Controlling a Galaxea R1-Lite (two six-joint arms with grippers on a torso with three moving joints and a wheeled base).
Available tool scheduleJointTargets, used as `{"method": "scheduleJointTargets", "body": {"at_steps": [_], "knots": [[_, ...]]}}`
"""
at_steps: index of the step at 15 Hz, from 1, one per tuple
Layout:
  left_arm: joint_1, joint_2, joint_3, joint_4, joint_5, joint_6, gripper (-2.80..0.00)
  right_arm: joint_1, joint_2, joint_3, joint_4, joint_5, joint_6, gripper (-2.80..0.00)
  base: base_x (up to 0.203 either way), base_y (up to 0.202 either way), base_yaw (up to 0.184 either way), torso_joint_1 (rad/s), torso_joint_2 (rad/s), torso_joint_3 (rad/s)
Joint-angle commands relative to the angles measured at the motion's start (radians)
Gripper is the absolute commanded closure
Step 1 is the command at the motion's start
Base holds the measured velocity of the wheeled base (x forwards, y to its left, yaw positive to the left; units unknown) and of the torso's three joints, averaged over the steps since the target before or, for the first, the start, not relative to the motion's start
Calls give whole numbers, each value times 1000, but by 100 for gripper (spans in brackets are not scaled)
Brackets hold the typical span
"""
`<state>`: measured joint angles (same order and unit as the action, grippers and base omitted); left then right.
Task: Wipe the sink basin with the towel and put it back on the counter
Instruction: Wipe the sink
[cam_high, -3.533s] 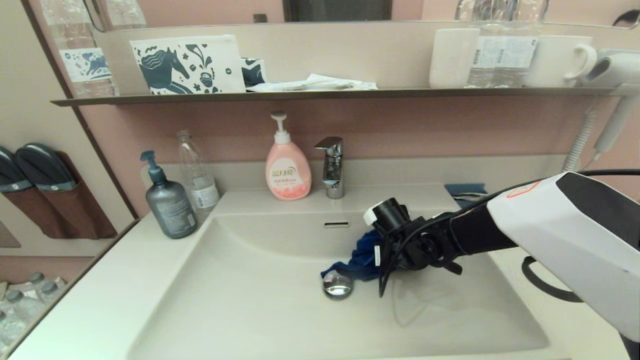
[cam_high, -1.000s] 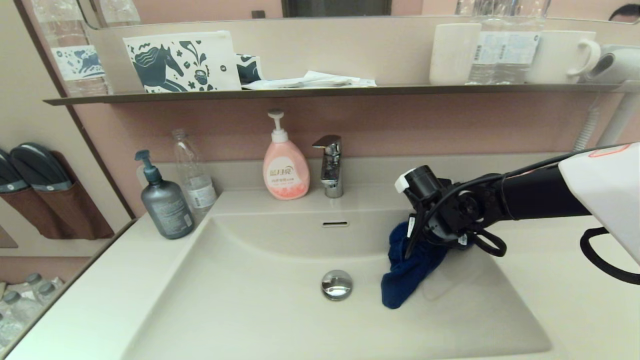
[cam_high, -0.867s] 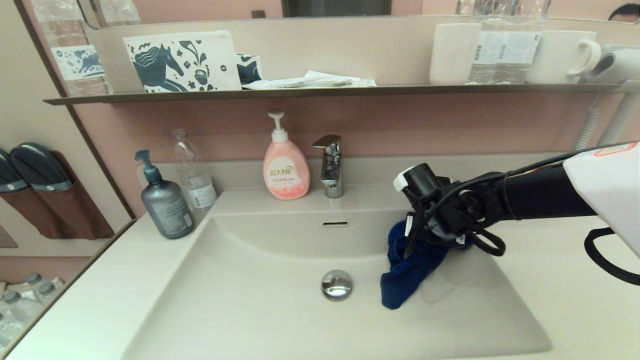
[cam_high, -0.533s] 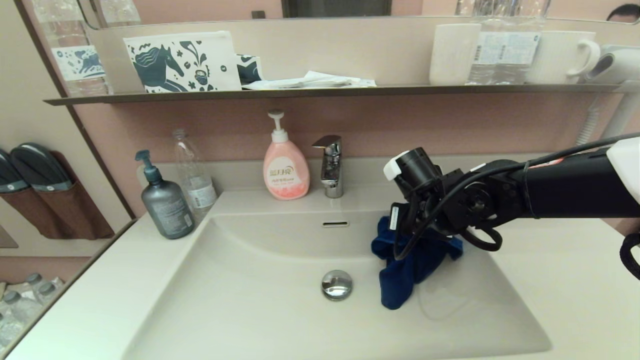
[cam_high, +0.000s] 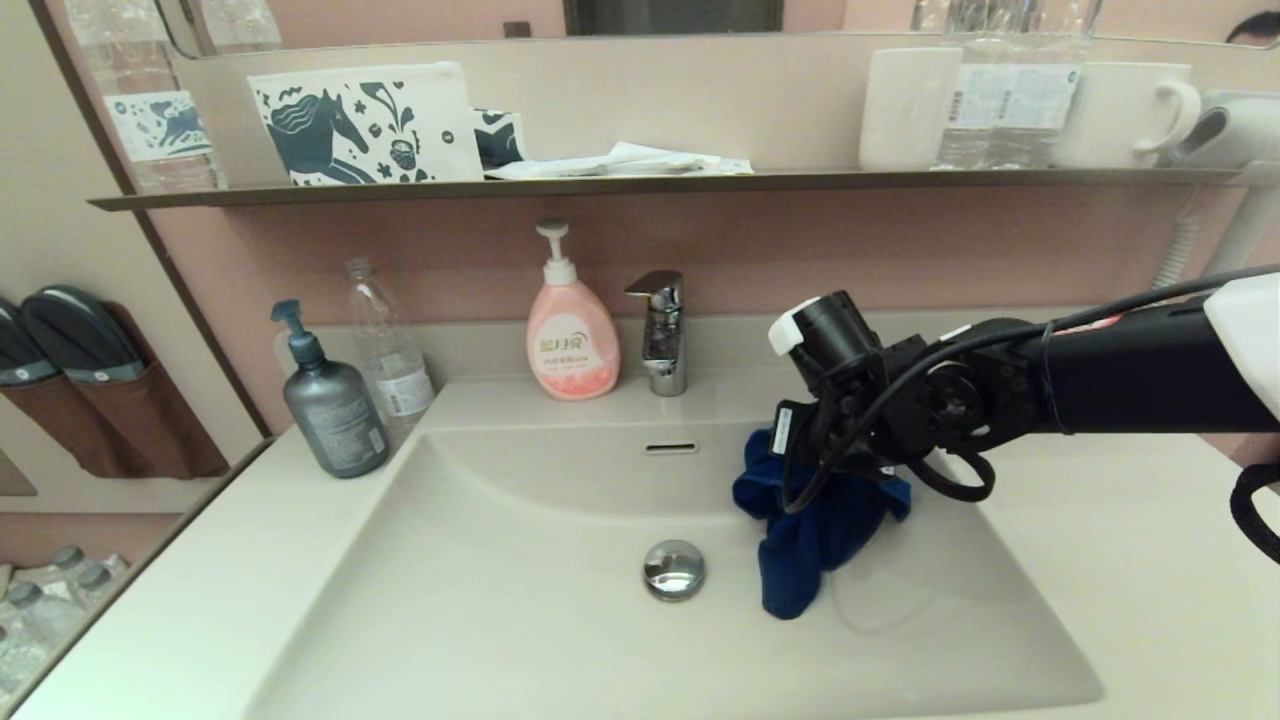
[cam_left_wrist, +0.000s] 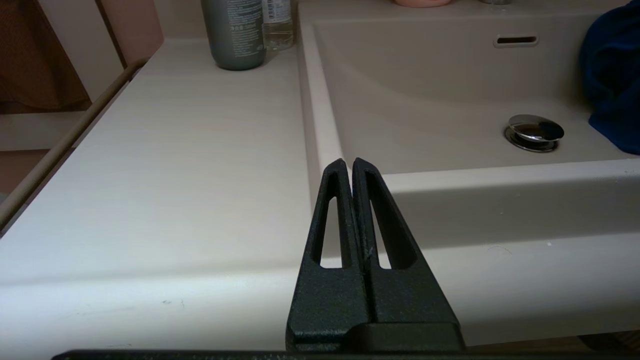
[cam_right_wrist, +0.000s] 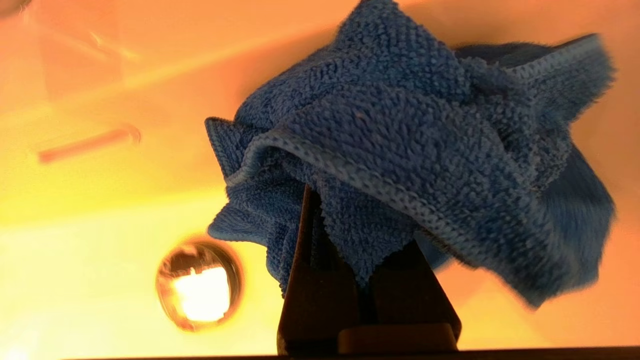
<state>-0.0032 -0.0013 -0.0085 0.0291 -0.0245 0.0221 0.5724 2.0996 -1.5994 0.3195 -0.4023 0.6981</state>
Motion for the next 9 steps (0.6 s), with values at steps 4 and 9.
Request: {"method": "scheduleJointTargets", "body": {"at_steps": [4, 9], "knots": [[0, 1, 0, 0, 0, 1, 0, -30, 161, -111, -5, 32, 27, 0, 0, 0, 0, 0, 0, 0], [0, 1, -1, 0, 0, 0, 0, -25, 288, -237, 173, 6, 29, 0, 0, 0, 0, 0, 0, 0]]}}
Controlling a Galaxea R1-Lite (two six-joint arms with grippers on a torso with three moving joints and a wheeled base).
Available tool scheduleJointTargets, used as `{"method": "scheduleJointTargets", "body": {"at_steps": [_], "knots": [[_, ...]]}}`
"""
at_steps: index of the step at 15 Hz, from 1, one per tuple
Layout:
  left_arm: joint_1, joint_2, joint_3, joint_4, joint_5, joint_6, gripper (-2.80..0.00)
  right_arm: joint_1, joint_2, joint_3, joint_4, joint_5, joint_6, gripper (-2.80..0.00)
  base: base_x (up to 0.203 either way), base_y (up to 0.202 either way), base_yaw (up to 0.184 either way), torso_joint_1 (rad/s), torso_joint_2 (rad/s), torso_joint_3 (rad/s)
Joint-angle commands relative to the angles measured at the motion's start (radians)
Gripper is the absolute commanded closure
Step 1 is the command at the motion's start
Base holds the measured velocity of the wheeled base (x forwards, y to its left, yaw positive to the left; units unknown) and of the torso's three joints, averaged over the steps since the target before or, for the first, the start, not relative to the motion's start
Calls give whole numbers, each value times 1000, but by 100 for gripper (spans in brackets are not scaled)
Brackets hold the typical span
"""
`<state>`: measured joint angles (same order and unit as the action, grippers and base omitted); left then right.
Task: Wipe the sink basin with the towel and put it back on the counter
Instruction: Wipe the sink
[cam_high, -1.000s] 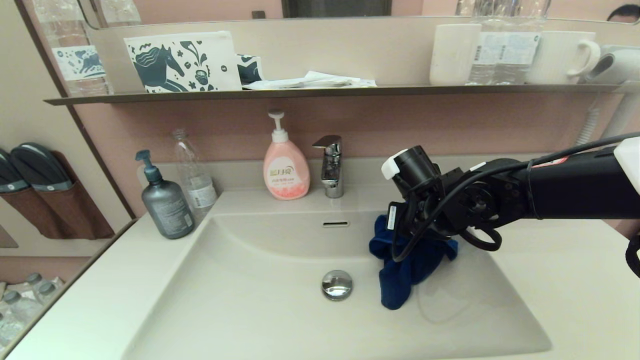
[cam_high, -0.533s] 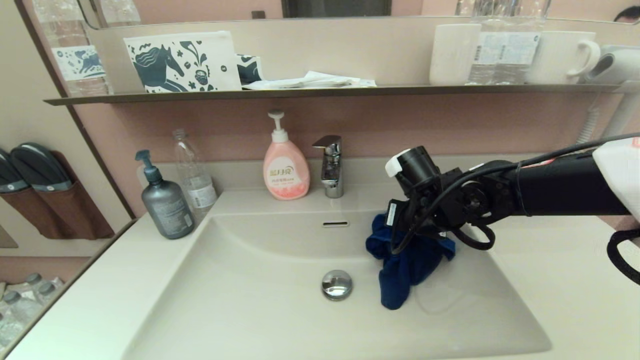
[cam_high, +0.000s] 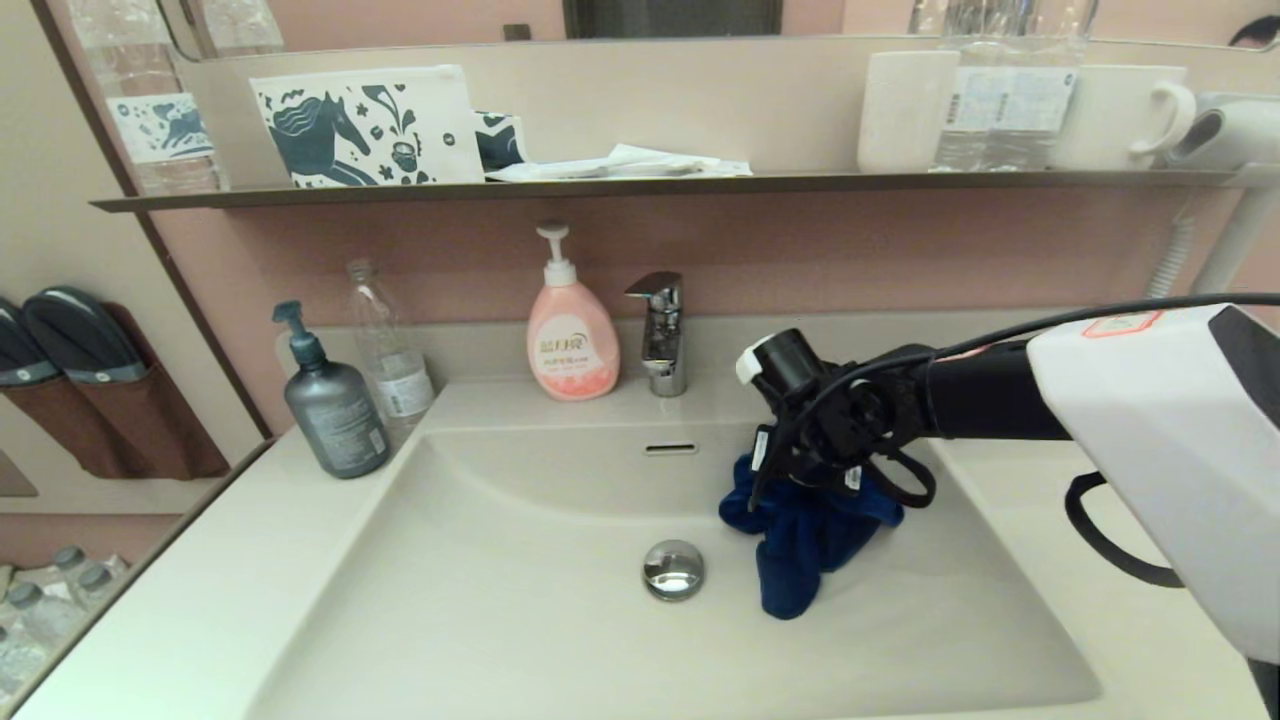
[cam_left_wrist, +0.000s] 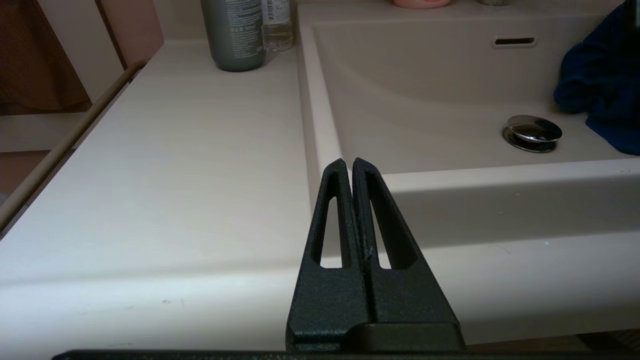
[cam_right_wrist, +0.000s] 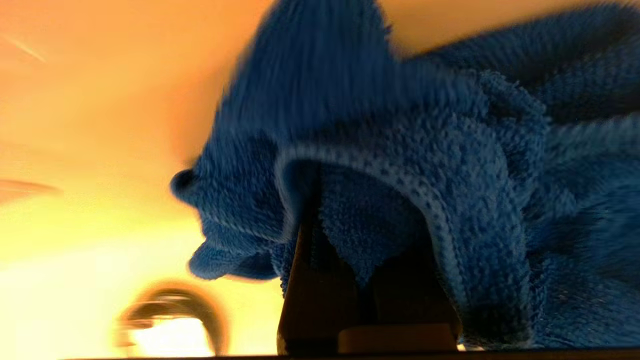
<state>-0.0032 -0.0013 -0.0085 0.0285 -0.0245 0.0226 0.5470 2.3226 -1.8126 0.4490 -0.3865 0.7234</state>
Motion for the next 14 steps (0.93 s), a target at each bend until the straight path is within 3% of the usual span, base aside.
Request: {"method": "scheduleJointTargets", "body": {"at_steps": [1, 5, 12, 14], "knots": [[0, 1, 1, 1, 0, 0, 0, 1, 90, -35, 121, -25, 12, 0, 0, 0, 0, 0, 0, 0], [0, 1, 0, 1, 0, -1, 0, 8, 148, -133, 430, -39, 125, 0, 0, 0, 0, 0, 0, 0], [0, 1, -1, 1, 0, -1, 0, 96, 129, -139, 651, 11, 205, 0, 0, 0, 0, 0, 0, 0], [0, 1, -1, 1, 0, 0, 0, 108, 111, -137, 683, 75, 219, 0, 0, 0, 0, 0, 0, 0]]}}
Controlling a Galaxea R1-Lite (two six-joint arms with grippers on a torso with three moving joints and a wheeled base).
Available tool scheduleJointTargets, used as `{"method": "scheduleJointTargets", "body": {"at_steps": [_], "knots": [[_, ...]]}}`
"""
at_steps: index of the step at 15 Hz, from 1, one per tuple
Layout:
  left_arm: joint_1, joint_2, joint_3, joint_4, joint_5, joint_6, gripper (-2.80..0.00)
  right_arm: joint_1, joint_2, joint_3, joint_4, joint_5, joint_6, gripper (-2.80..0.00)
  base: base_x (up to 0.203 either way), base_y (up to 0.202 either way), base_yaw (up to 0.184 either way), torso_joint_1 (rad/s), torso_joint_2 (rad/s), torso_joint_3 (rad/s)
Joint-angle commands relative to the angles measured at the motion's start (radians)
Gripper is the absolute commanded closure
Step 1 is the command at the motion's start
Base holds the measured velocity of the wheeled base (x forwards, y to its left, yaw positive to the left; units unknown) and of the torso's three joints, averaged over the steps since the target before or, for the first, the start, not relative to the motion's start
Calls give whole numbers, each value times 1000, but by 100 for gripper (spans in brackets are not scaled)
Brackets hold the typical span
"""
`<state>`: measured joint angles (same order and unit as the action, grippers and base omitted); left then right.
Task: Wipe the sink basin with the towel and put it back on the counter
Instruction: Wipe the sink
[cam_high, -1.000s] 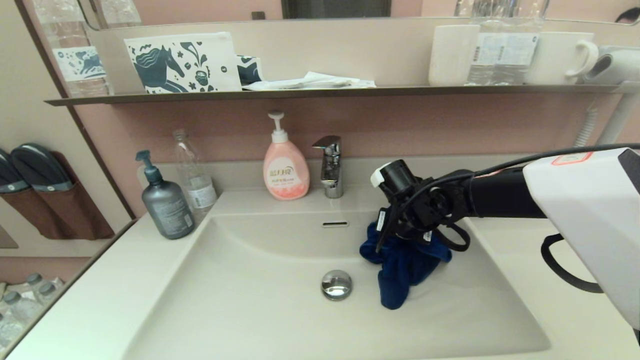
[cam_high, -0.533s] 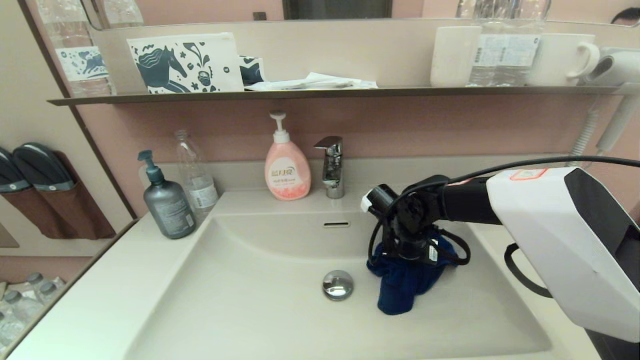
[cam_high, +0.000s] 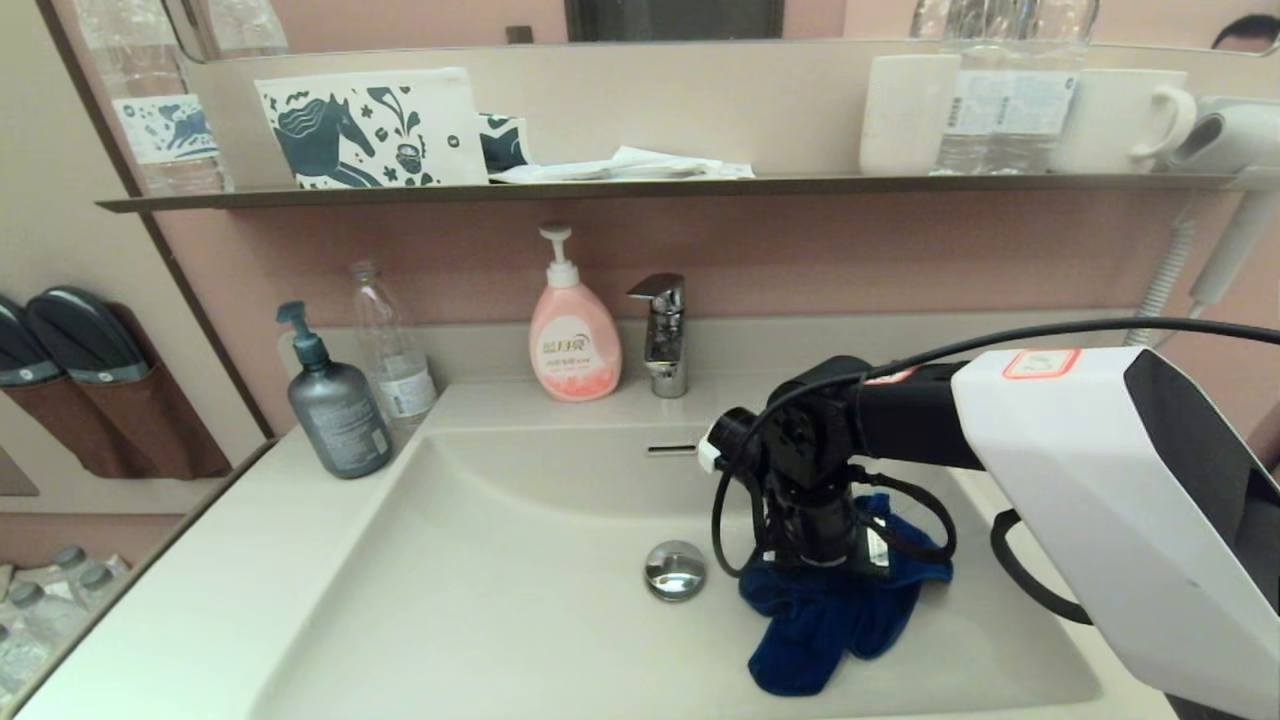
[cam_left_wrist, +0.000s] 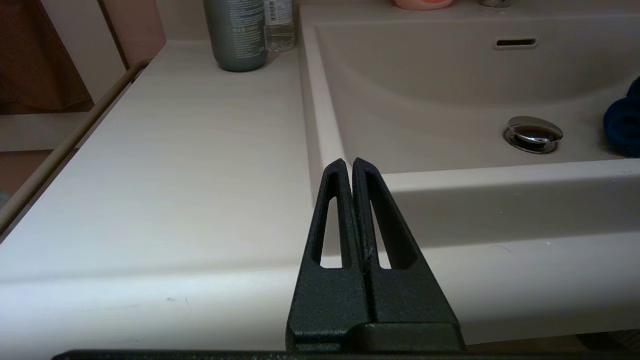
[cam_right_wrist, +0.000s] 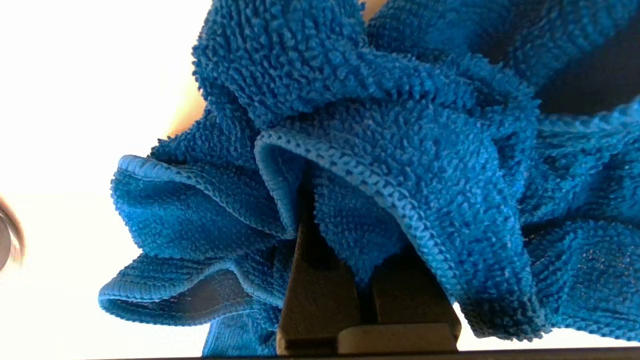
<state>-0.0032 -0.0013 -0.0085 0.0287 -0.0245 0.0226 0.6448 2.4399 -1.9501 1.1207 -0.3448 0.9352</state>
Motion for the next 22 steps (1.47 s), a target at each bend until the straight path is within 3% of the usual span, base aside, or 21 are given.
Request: {"method": "scheduleJointTargets", "body": {"at_steps": [1, 4, 7, 10, 16, 22], "knots": [[0, 1, 0, 0, 0, 0, 0, 18, -20, 0, 20, 88, 8, 0, 0, 0, 0, 0, 0, 0], [0, 1, 0, 0, 0, 0, 0, 41, -24, 0, 25, 161, 8, 0, 0, 0, 0, 0, 0, 0], [0, 1, -1, 0, 0, 0, 0, 78, -21, -10, 7, 291, -1, 0, 0, 0, 0, 0, 0, 0], [0, 1, -1, 0, 0, 0, 0, 141, -13, -11, -78, 370, -51, 0, 0, 0, 0, 0, 0, 0], [0, 1, 0, 0, 0, 0, 0, 212, 44, -13, -395, 470, -127, 0, 0, 0, 0, 0, 0, 0], [0, 1, -1, 0, 0, -1, 0, 229, 97, -13, -750, 475, -174, 0, 0, 0, 0, 0, 0, 0]]}}
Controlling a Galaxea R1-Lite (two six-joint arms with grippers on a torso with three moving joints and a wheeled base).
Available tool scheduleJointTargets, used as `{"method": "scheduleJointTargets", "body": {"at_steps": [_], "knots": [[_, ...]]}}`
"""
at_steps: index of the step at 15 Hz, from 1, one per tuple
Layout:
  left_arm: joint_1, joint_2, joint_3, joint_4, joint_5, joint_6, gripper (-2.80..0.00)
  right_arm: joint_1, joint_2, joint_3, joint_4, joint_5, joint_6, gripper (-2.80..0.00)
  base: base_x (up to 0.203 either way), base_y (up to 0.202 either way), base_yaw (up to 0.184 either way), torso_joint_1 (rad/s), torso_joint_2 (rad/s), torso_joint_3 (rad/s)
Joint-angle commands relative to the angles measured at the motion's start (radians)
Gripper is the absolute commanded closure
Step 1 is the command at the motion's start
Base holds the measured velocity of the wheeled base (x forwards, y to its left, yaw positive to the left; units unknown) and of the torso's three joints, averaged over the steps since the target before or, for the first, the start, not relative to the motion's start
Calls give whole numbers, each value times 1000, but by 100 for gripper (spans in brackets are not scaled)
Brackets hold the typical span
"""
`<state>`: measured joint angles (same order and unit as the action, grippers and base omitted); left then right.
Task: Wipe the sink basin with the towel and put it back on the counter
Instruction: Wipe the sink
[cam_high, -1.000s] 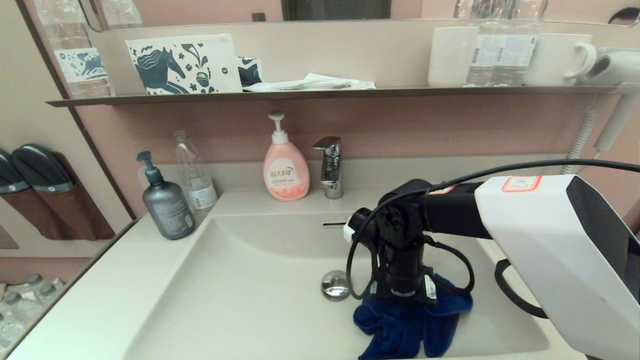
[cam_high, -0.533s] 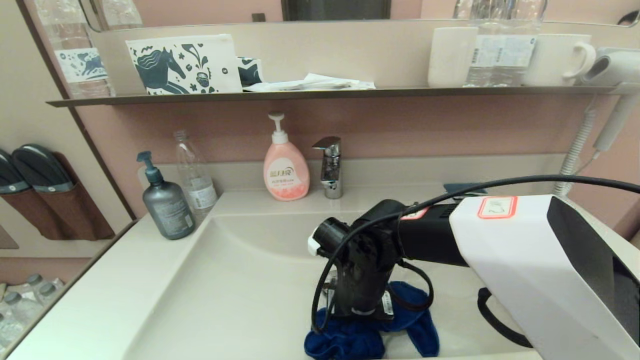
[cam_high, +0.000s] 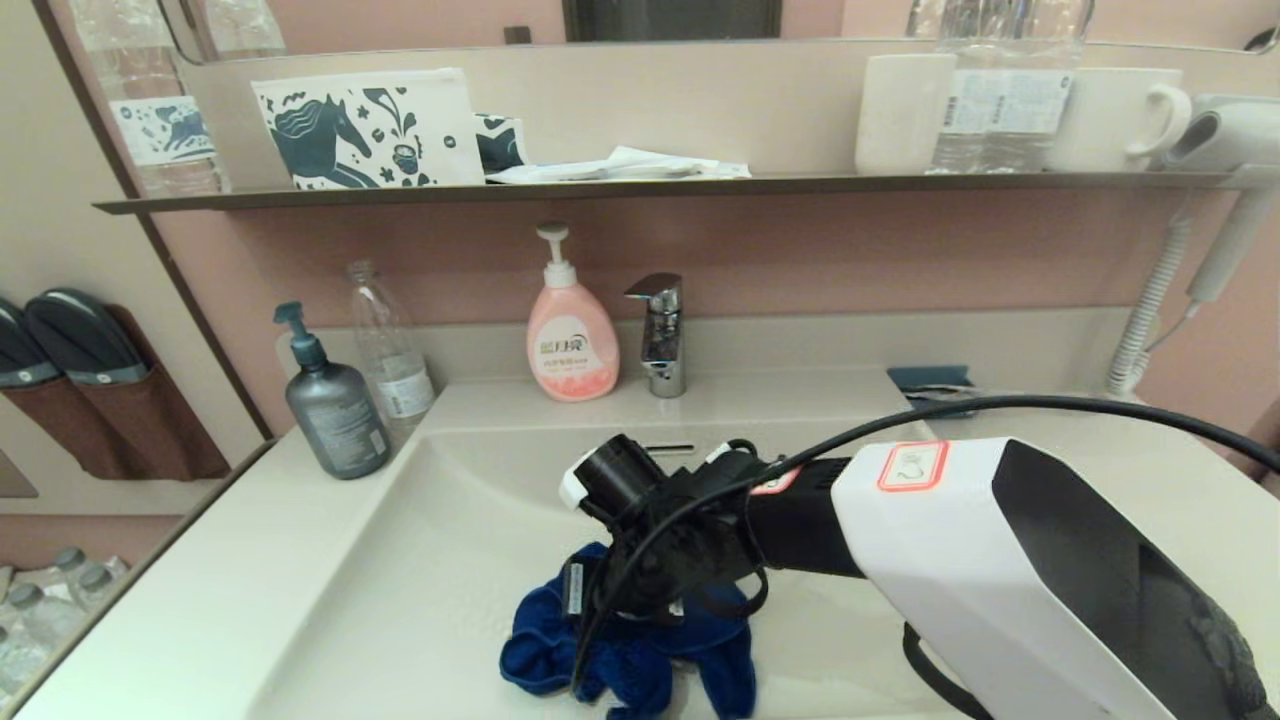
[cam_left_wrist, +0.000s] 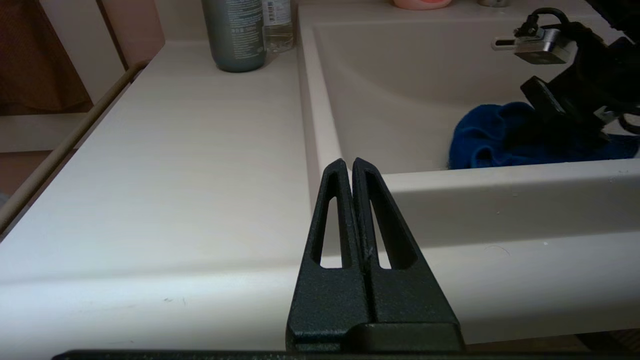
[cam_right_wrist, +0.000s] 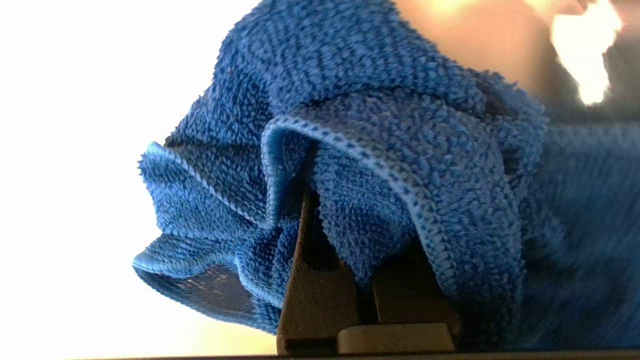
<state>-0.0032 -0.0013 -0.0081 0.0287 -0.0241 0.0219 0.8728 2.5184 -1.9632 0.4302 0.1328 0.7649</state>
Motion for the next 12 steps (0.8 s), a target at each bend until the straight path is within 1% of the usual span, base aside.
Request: {"method": "scheduleJointTargets", "body": {"at_steps": [1, 2, 3, 5, 12], "knots": [[0, 1, 0, 0, 0, 0, 0, 0, 20, 0, -114, -20, -8, 0, 0, 0, 0, 0, 0, 0], [0, 1, 0, 0, 0, 0, 0, 0, 22, 0, -148, -70, -17, 0, 0, 0, 0, 0, 0, 0], [0, 1, -1, 0, 0, 0, 0, 0, 26, 0, -169, -112, -42, 0, 0, 0, 0, 0, 0, 0], [0, 1, 0, 0, 0, 0, 0, -5, 36, 0, -195, -272, -125, 0, 0, 0, 0, 0, 0, 0], [0, 1, 0, 0, 0, 1, 0, -45, 8, 1, -187, -548, -278, 0, 0, 0, 0, 0, 0, 0]]}}
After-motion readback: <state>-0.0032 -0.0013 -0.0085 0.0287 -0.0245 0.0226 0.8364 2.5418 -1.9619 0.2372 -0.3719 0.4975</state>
